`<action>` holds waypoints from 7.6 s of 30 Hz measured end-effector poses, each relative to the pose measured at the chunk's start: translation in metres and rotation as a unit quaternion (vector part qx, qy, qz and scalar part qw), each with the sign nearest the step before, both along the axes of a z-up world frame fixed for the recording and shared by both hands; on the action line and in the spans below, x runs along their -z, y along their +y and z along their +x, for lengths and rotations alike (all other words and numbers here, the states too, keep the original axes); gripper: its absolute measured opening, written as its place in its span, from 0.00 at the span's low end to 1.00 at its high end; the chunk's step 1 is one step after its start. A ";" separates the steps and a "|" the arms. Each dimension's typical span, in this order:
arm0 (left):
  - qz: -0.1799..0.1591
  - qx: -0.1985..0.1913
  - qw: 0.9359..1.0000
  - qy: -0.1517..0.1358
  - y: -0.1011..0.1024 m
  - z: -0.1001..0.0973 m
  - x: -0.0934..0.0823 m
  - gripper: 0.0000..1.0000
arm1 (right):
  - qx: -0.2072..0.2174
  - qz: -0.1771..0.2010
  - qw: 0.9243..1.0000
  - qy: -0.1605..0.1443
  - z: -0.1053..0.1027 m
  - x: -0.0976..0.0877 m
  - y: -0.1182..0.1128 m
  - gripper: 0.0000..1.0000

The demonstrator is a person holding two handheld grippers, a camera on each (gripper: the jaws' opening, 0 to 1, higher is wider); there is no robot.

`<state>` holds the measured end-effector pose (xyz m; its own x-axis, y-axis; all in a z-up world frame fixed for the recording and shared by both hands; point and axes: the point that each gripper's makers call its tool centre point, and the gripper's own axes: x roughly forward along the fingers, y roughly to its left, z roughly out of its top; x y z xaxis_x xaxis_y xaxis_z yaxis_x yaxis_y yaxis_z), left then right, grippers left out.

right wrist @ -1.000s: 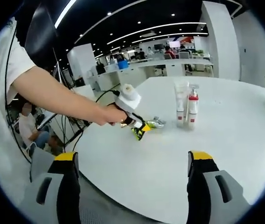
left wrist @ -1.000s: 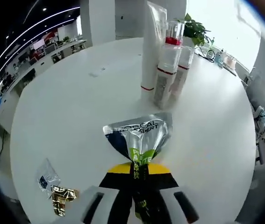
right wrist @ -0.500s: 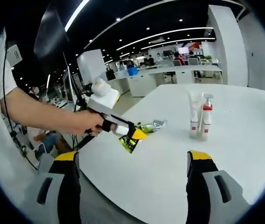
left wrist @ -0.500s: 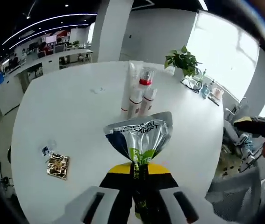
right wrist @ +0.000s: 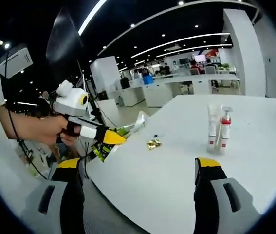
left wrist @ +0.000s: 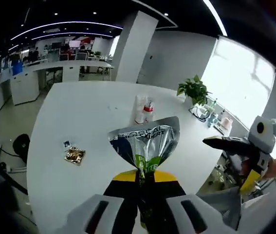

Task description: Arrange the skincare products in the storage area until every visible bottle or jar stands upright without overlapping.

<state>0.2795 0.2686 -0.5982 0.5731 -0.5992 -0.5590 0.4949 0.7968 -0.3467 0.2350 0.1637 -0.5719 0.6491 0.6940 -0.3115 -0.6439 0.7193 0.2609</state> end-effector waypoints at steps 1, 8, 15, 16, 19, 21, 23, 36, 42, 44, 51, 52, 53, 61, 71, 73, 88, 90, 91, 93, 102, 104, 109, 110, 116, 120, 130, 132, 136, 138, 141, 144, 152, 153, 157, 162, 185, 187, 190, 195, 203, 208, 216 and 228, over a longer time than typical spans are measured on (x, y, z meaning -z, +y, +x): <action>-0.001 -0.001 1.000 -0.003 0.001 -0.001 -0.005 0.08 | -0.002 0.000 1.000 0.001 0.000 0.000 0.000 0.92; 0.005 -0.001 1.000 -0.030 0.000 -0.021 -0.027 0.09 | -0.006 0.013 1.000 -0.008 0.007 -0.014 0.003 0.91; 0.008 -0.009 1.000 -0.024 0.006 -0.041 -0.022 0.09 | 0.009 0.092 0.996 0.013 0.014 -0.035 0.013 0.87; 0.009 -0.012 1.000 -0.023 0.007 -0.043 -0.021 0.09 | 0.009 0.091 0.996 0.013 0.015 -0.036 0.015 0.87; 0.008 -0.018 1.000 -0.024 0.010 -0.049 -0.021 0.09 | 0.002 0.108 0.994 0.016 0.013 -0.043 0.022 0.87; 0.007 -0.020 0.999 -0.028 0.010 -0.053 -0.022 0.09 | -0.009 0.113 0.993 0.024 0.009 -0.044 0.030 0.87; 0.009 -0.023 0.999 -0.036 0.010 -0.056 -0.022 0.09 | -0.016 0.121 0.992 0.028 0.004 -0.044 0.035 0.86; 0.025 -0.010 0.996 -0.080 0.005 -0.066 -0.034 0.09 | -0.027 0.232 0.959 0.158 -0.011 -0.043 0.064 0.81; 0.024 0.003 0.996 -0.087 -0.004 -0.073 -0.036 0.09 | -0.045 0.255 0.946 0.193 -0.020 -0.044 0.079 0.77; 0.020 0.009 0.996 -0.088 -0.008 -0.075 -0.038 0.09 | -0.045 0.258 0.945 0.197 -0.021 -0.045 0.081 0.74; 0.037 0.044 0.993 -0.107 -0.022 -0.082 -0.042 0.09 | -0.041 0.275 0.937 0.211 -0.019 -0.044 0.082 0.62; 0.037 0.050 0.992 -0.109 -0.024 -0.084 -0.042 0.09 | -0.039 0.280 0.935 0.215 -0.018 -0.045 0.081 0.60; 0.037 0.055 0.992 -0.112 -0.026 -0.085 -0.043 0.09 | -0.039 0.284 0.933 0.216 -0.017 -0.045 0.081 0.57; 0.067 0.088 0.983 -0.143 -0.034 -0.091 -0.046 0.09 | -0.056 0.289 0.927 0.233 -0.020 -0.046 0.088 0.31; 0.082 0.098 0.979 -0.162 -0.037 -0.090 -0.042 0.12 | -0.054 0.286 0.918 0.270 -0.016 -0.038 0.086 0.19; 0.080 0.103 0.977 -0.167 -0.039 -0.089 -0.043 0.14 | -0.055 0.281 0.920 0.268 -0.015 -0.039 0.084 0.18; 0.089 0.122 0.970 -0.191 -0.045 -0.084 -0.041 0.26 | -0.066 0.243 0.939 0.235 -0.007 -0.040 0.082 0.14; 0.088 0.114 0.972 -0.186 -0.042 -0.081 -0.041 0.29 | -0.063 0.238 0.942 0.229 -0.001 -0.040 0.081 0.14; 0.088 0.106 0.973 -0.186 -0.039 -0.079 -0.041 0.30 | -0.061 0.236 0.944 0.224 0.003 -0.040 0.080 0.14; 0.087 0.097 0.974 -0.185 -0.034 -0.075 -0.041 0.33 | -0.062 0.229 0.947 0.216 0.008 -0.041 0.080 0.14; 0.051 0.049 0.986 -0.151 -0.012 -0.063 -0.040 0.40 | -0.067 0.213 0.957 0.184 0.022 -0.047 0.074 0.12; 0.029 0.034 0.989 -0.138 -0.009 -0.061 -0.041 0.42 | -0.075 0.212 0.958 0.178 0.022 -0.050 0.076 0.12; -0.038 0.015 0.994 -0.103 -0.007 -0.061 -0.044 0.47 | -0.108 0.201 0.962 0.152 0.017 -0.063 0.081 0.12; -0.047 0.016 0.994 -0.098 -0.007 -0.062 -0.043 0.48 | -0.120 0.198 0.962 0.145 0.015 -0.065 0.083 0.12; -0.141 0.021 0.988 -0.064 -0.018 -0.063 -0.054 0.54 | -0.183 0.219 0.949 0.135 0.001 -0.082 0.089 0.12; -0.198 0.035 0.979 -0.038 -0.025 -0.067 -0.062 0.55 | -0.214 0.238 0.938 0.136 -0.006 -0.094 0.092 0.13; -0.274 0.146 0.950 0.029 -0.042 -0.103 -0.071 0.52 | -0.324 0.246 0.901 0.150 -0.043 -0.109 0.101 0.13; -0.286 0.160 0.944 0.039 -0.045 -0.109 -0.073 0.50 | -0.333 0.251 0.896 0.153 -0.046 -0.111 0.102 0.13; -0.304 0.160 0.938 0.050 -0.046 -0.110 -0.076 0.45 | -0.330 0.254 0.895 0.160 -0.045 -0.111 0.102 0.13; -0.310 0.159 0.936 0.053 -0.046 -0.109 -0.076 0.41 | -0.322 0.252 0.898 0.162 -0.042 -0.109 0.101 0.14; -0.314 0.166 0.933 0.057 -0.048 -0.112 -0.077 0.30 | -0.314 0.241 0.904 0.161 -0.039 -0.104 0.101 0.14; -0.313 0.164 0.934 0.056 -0.048 -0.112 -0.076 0.27 | -0.309 0.240 0.905 0.168 -0.037 -0.101 0.102 0.14; -0.375 0.133 0.915 0.060 -0.041 -0.104 -0.088 0.22 | -0.282 0.253 0.911 0.162 -0.028 -0.100 0.097 0.18; -0.382 0.126 0.914 0.058 -0.038 -0.102 -0.089 0.21 | -0.280 0.256 0.911 0.163 -0.027 -0.100 0.096 0.18; -0.411 0.108 0.903 0.060 -0.036 -0.099 -0.095 0.19 | -0.277 0.264 0.908 0.168 -0.026 -0.100 0.094 0.18; -0.469 0.059 0.879 0.054 -0.020 -0.084 -0.106 0.18 | -0.260 0.285 0.905 0.179 -0.022 -0.100 0.090 0.19; -0.483 0.046 0.874 0.037 -0.009 -0.078 -0.108 0.27 | -0.292 0.290 0.888 0.204 -0.034 -0.104 0.084 0.03; -0.486 0.046 0.872 0.035 -0.009 -0.078 -0.109 0.28 | -0.295 0.293 0.885 0.210 -0.036 -0.104 0.083 0.03; -0.494 0.050 0.868 0.036 -0.009 -0.079 -0.113 0.27 | -0.304 0.292 0.879 0.223 -0.043 -0.100 0.085 0.03; -0.489 0.058 0.869 0.041 -0.010 -0.081 -0.111 0.24 | -0.302 0.294 0.877 0.229 -0.044 -0.098 0.084 0.03; -0.491 0.058 0.868 0.046 -0.008 -0.081 -0.110 0.22 | -0.294 0.305 0.875 0.235 -0.042 -0.097 0.080 0.03; -0.501 0.036 0.864 0.038 0.007 -0.074 -0.113 0.10 | -0.277 0.308 0.877 0.244 -0.035 -0.093 0.074 0.02; -0.478 0.027 0.878 0.028 0.009 -0.072 -0.108 0.03 | -0.273 0.298 0.882 0.244 -0.035 -0.092 0.077 0.03; -0.511 -0.005 0.859 0.028 0.011 -0.069 -0.115 0.01 | -0.204 0.324 0.897 0.220 -0.020 -0.087 0.089 0.31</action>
